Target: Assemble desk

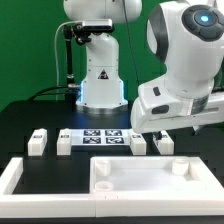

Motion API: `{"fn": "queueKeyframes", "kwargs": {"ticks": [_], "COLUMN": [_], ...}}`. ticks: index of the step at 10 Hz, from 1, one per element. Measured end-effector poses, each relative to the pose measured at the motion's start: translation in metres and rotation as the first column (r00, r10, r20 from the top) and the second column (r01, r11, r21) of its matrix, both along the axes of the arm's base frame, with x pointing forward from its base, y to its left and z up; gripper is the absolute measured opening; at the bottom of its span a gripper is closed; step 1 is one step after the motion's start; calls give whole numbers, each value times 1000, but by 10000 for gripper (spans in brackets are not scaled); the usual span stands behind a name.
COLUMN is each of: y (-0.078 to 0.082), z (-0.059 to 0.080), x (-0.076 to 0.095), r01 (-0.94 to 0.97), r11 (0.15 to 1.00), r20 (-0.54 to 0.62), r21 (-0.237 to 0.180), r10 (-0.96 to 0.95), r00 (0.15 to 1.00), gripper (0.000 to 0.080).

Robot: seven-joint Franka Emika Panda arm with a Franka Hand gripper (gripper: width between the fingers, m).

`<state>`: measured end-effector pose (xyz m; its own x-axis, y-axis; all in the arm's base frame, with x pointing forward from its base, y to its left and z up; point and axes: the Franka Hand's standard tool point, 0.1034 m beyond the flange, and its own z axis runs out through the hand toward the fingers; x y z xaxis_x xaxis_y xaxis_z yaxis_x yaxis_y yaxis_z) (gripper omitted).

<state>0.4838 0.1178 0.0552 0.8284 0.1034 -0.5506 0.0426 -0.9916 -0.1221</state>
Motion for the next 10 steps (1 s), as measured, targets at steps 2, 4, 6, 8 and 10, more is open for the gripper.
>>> {"fn": "queueKeyframes", "kwargs": {"ticks": [2,4,6,8,10], "y": [0,-10,-9,-9,-8], "z": [-1,-23,-21,-22,-28], "x": [-9,-21,-21,-21,-28], "r01": [-19,-56,-54,-54,-27], "r11": [1000,998,998,998,999], "r20": [-170,-288,-285,-287,-307], "r21": [2,-15,-13,-13,-39], "r10": [19,49,48,48,14], "r00": [985,956,957,957,952], "gripper": [649,649,649,649,649]}}
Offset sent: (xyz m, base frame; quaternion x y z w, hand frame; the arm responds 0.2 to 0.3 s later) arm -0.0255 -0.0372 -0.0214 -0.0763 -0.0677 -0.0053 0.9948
